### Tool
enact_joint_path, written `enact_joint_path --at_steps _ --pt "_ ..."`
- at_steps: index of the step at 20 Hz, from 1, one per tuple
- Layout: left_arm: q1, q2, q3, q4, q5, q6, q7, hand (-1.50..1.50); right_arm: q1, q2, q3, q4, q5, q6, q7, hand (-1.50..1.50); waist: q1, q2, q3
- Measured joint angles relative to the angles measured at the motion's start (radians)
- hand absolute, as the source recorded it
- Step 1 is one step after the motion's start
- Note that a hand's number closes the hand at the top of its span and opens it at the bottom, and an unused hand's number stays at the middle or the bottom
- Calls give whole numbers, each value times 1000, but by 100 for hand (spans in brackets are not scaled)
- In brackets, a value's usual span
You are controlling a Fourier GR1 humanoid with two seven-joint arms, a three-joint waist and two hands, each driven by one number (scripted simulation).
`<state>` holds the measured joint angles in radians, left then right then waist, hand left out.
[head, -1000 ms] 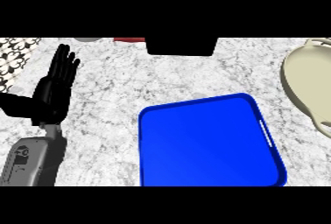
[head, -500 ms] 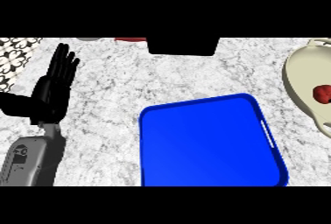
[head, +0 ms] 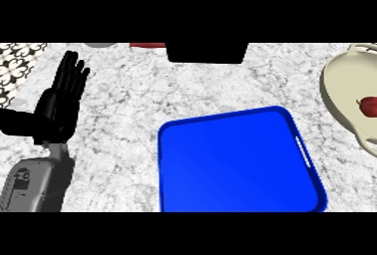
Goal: Pick the bell pepper from the tray and place it in the pot
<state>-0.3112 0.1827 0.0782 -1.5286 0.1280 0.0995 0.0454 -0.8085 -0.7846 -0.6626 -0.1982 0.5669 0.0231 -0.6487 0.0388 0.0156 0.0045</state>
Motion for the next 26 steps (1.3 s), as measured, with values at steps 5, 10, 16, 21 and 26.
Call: enact_joint_path --at_steps 5,10,16,21,26 --pt "0 6 6 1 2 -6 3 0 -6 -54 -91 32 -98 86 28 -150 -2 1 0" --pt "-2 8 14 8 6 -9 -4 0 41 -114 -164 42 -173 143 -2 -150 -2 5 2" --pt "-4 2 19 21 6 -7 -15 0 118 -181 -228 54 -240 234 -40 -150 -3 8 4" --pt "-8 7 21 10 9 -9 -6 0 183 -224 -264 58 -274 273 -63 -150 0 10 6" --pt "2 9 21 1 14 -19 -8 0 235 -265 -289 61 -299 324 -74 -150 0 10 8"
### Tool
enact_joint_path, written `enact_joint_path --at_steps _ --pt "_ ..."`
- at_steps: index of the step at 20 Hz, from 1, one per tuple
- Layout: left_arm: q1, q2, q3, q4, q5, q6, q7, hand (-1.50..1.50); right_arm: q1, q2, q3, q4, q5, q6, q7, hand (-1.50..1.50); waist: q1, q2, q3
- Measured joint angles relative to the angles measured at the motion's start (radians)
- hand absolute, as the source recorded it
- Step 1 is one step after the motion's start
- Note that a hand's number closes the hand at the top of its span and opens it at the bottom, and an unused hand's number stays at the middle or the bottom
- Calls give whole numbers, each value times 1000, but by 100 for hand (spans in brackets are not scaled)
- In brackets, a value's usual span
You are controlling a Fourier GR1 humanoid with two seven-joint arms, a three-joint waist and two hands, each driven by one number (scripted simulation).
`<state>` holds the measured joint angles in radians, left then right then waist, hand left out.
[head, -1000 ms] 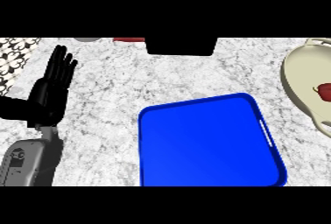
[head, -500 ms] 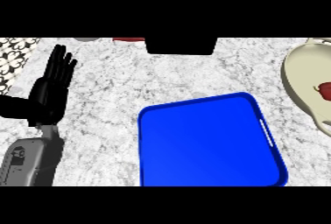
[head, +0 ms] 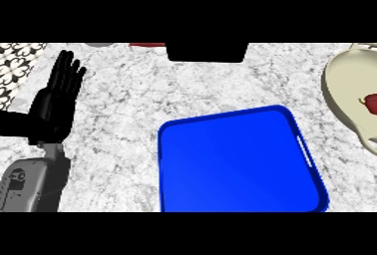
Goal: Pick the bell pepper from the tray and place it in the pot
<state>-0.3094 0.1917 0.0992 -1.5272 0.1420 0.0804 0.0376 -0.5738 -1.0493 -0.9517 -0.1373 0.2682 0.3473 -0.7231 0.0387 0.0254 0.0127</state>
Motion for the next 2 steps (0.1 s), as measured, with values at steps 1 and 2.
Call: enact_joint_path --at_steps 1,2 --pt "1 -2 -2 -7 1 1 4 0 9 -7 -4 0 -4 5 -1 -150 1 0 0" --pt "5 -5 -4 -6 -1 1 0 0 18 -15 -6 -1 -6 12 -1 -150 1 0 1"
